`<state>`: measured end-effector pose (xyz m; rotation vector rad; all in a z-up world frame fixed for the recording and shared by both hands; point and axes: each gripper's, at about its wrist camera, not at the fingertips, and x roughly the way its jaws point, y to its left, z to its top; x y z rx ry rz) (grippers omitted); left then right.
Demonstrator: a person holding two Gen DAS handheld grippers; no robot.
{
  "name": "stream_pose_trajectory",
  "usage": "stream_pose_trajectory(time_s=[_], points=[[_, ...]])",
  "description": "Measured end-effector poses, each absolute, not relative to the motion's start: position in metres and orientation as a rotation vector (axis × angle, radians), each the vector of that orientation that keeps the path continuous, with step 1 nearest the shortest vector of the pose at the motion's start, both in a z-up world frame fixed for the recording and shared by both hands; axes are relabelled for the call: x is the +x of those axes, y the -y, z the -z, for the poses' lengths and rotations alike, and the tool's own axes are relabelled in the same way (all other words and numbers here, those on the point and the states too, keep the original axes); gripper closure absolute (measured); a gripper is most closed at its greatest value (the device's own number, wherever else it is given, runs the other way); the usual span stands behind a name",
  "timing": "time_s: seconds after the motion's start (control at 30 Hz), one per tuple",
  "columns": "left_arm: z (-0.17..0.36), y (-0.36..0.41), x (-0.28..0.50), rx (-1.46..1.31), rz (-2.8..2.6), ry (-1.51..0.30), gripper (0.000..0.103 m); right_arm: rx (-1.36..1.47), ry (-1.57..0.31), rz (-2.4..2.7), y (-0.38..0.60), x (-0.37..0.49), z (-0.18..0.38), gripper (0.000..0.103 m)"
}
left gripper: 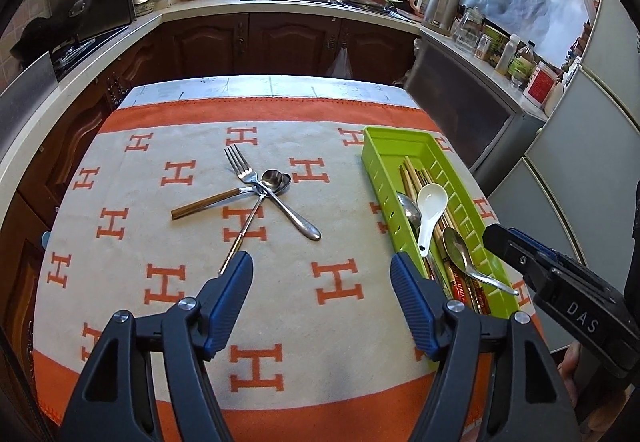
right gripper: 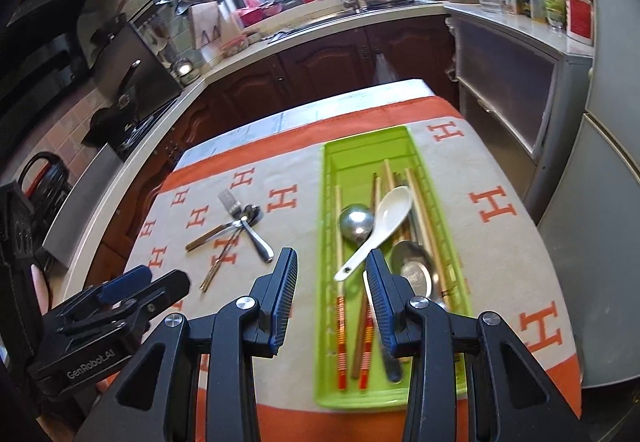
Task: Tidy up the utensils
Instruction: 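Move the right tool to the silver fork and close on its handle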
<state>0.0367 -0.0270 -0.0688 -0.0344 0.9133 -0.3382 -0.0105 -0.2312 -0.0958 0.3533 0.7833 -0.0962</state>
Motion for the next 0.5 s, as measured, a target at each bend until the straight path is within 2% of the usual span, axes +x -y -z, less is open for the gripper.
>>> stream_pose_trajectory(time_s=[0.5], points=[[0.082,-0.004,0.038,-0.081,0.316,-0.938,0.032,0.266,-0.836,0.019,0.179,0.002,0.099,0.066]])
